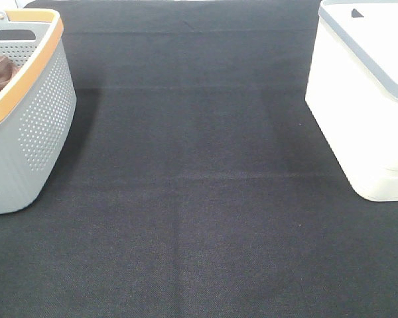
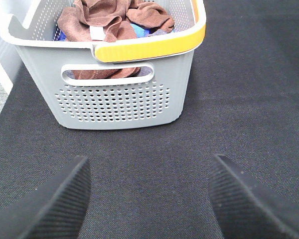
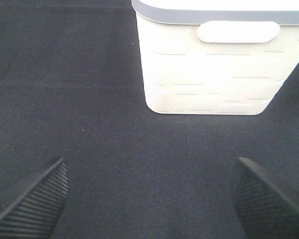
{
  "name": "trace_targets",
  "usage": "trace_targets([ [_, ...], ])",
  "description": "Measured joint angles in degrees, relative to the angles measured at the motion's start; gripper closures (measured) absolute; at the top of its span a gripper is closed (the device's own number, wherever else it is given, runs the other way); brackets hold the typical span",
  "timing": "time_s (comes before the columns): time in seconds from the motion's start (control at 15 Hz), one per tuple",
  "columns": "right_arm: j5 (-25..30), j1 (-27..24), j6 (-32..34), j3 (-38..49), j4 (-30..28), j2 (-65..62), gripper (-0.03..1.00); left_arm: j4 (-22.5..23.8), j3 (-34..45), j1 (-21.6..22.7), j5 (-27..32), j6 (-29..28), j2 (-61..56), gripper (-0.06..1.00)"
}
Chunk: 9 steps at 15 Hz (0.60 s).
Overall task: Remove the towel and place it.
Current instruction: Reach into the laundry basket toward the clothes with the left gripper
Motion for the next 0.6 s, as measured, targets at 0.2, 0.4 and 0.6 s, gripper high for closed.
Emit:
trace_targets([
  [0.2, 0.0, 0.0, 0.0, 0.0, 0.0, 0.0, 0.13, 0.0, 0.0, 0.0, 0.0, 0.0, 0.0, 0.3],
  [0.4, 0.0, 0.0, 0.0, 0.0, 0.0, 0.0, 0.13, 0.0, 0.0, 0.0, 0.0, 0.0, 0.0, 0.3],
  [0.6, 0.0, 0.0, 0.0, 0.0, 0.0, 0.0, 0.13, 0.0, 0.0, 0.0, 0.0, 0.0, 0.0, 0.3],
])
